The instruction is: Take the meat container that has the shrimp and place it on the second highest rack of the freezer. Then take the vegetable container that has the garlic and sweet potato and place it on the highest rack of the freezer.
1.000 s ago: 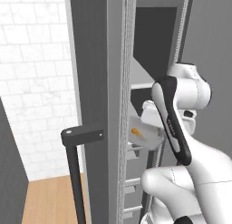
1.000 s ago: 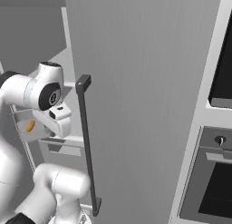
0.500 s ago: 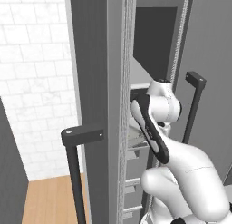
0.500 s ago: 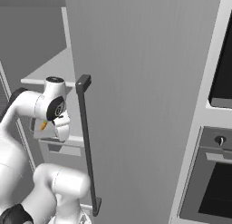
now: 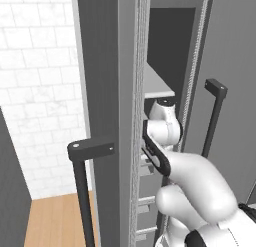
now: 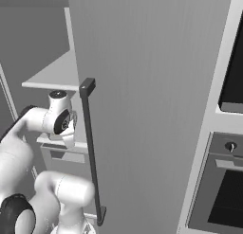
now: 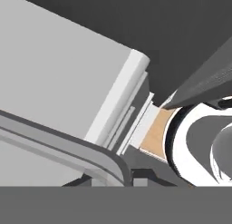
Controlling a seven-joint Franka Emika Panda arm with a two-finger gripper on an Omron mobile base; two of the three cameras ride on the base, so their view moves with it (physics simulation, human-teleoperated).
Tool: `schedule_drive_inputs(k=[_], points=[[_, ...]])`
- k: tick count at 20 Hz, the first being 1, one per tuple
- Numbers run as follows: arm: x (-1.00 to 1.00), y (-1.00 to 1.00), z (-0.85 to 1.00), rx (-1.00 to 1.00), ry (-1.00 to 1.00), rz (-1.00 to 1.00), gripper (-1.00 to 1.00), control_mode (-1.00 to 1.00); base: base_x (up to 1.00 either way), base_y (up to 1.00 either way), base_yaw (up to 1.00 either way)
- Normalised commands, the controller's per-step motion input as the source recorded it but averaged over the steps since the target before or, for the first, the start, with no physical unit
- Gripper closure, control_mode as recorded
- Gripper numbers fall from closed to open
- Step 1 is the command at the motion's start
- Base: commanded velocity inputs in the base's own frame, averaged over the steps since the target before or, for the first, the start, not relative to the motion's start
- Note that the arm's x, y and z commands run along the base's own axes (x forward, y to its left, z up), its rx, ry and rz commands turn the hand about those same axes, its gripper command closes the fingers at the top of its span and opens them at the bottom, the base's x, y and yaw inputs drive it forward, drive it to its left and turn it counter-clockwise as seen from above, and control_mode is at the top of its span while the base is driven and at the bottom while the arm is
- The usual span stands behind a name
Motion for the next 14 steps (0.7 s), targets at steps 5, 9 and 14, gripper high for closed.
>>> schedule_drive_inputs(k=[5, 9, 14], points=[[0.87, 0.05, -0.45, -0.02, -0.03, -0.18, 1.0, -1.0, 0.0, 0.0, 0.0], [0.73, 0.0, -0.33, 0.0, 0.0, -0.13, 1.0, -1.0, 0.0, 0.0, 0.0], [0.33, 0.0, -0.13, 0.0, 0.0, -0.09, -1.0, -1.0, 0.0, 0.0, 0.0]])
